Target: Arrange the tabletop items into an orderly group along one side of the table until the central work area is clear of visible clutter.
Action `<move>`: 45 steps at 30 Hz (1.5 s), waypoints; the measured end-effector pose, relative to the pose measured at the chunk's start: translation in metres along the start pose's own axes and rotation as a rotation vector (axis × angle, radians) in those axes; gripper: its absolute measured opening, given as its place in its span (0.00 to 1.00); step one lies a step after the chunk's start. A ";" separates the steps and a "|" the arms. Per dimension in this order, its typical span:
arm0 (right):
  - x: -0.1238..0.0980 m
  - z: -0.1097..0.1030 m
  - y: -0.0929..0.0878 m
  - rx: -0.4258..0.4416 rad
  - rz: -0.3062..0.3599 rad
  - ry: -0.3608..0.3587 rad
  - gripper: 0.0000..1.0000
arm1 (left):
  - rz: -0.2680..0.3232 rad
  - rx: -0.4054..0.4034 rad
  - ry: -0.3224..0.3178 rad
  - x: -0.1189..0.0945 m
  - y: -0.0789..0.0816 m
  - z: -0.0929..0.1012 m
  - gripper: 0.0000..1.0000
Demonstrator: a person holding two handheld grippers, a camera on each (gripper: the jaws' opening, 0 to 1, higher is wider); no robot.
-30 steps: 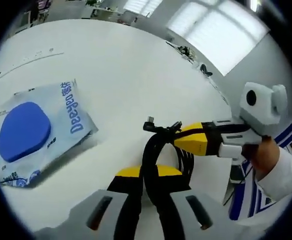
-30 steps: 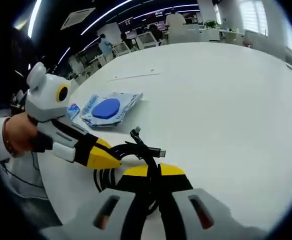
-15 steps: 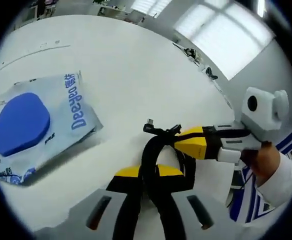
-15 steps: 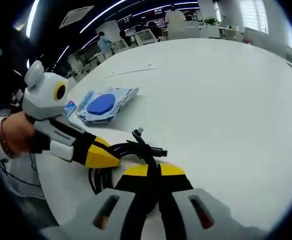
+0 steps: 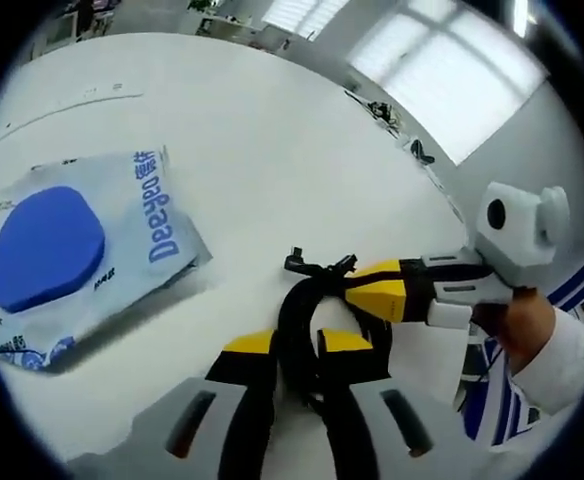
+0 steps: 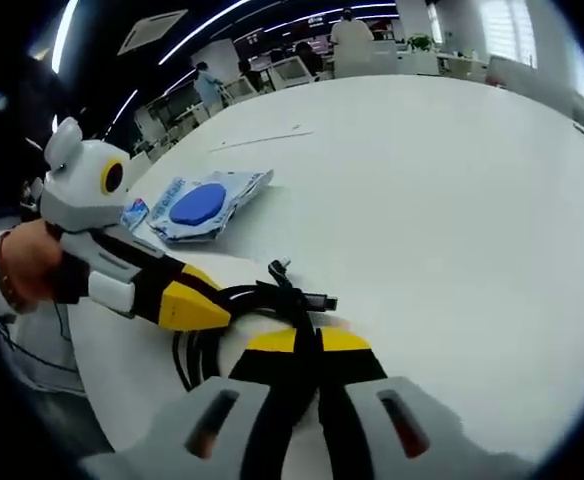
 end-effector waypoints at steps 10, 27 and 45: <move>-0.001 -0.003 0.000 0.002 0.019 -0.006 0.06 | 0.003 0.011 -0.004 -0.004 0.001 0.002 0.22; -0.011 -0.003 0.004 -0.001 0.049 -0.051 0.17 | 0.003 0.040 -0.003 -0.011 0.002 0.002 0.30; -0.023 -0.007 0.018 -0.012 0.089 -0.087 0.25 | 0.014 0.079 -0.008 -0.024 0.003 0.002 0.43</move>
Point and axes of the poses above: the point that each gripper's makers call its tool centre point, and the gripper's own axes: x roughly forward along the fingers, z roughly to its right, y roughly out of its top, the point moved 10 cm from there along -x, roughly backward along the fingers, and after that the axes turned 7 degrees about -x, right-handed, at the moved point
